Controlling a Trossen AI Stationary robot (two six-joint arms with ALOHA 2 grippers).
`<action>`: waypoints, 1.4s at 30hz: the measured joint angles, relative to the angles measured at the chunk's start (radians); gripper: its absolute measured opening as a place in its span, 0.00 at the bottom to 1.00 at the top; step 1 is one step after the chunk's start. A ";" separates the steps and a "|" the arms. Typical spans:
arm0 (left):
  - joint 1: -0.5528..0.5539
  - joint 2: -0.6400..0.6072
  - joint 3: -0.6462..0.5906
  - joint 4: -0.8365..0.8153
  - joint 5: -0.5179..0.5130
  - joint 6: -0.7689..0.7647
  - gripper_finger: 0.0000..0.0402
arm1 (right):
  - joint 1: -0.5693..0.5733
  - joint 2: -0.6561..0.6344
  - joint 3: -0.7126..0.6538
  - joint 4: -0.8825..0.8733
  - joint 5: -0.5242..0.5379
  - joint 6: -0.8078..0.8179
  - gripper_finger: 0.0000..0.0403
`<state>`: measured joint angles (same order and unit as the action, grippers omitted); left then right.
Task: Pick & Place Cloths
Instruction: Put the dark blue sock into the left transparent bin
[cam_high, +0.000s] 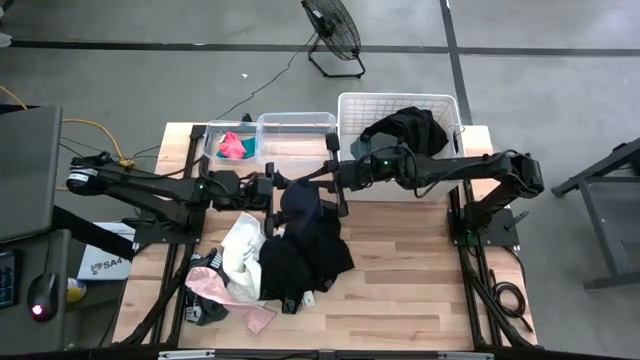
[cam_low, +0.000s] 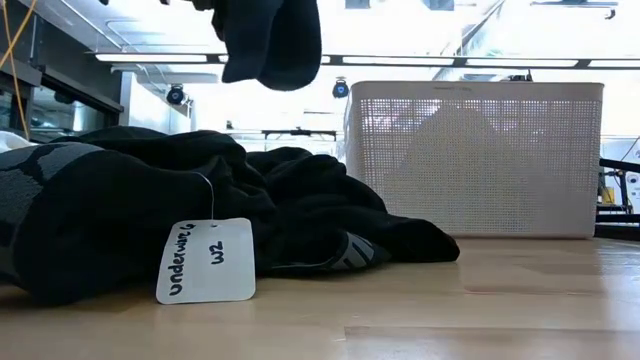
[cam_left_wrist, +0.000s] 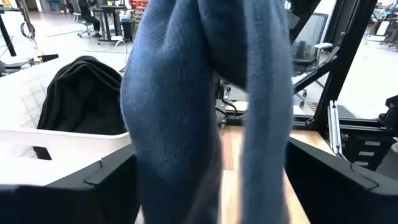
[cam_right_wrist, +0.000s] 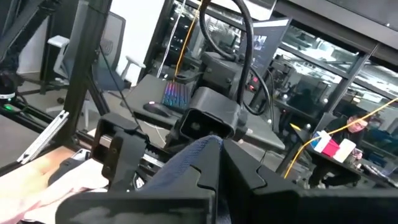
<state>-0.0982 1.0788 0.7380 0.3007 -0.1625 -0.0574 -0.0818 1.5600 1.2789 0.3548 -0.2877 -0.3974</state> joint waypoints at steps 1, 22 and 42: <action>0.000 0.001 0.000 -0.006 -0.002 0.000 0.80 | 0.000 0.000 0.000 -0.001 0.000 0.002 0.01; 0.000 -0.010 0.000 -0.013 -0.015 0.035 0.02 | 0.003 -0.005 0.000 -0.070 0.051 0.040 0.07; 0.001 -0.127 0.065 -0.418 -0.610 0.153 0.01 | 0.019 -0.194 -0.001 -0.406 0.469 0.216 0.78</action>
<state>-0.0974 0.9520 0.8027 -0.1175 -0.7729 0.0956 -0.0624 1.3657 1.2781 -0.0513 0.1817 -0.1815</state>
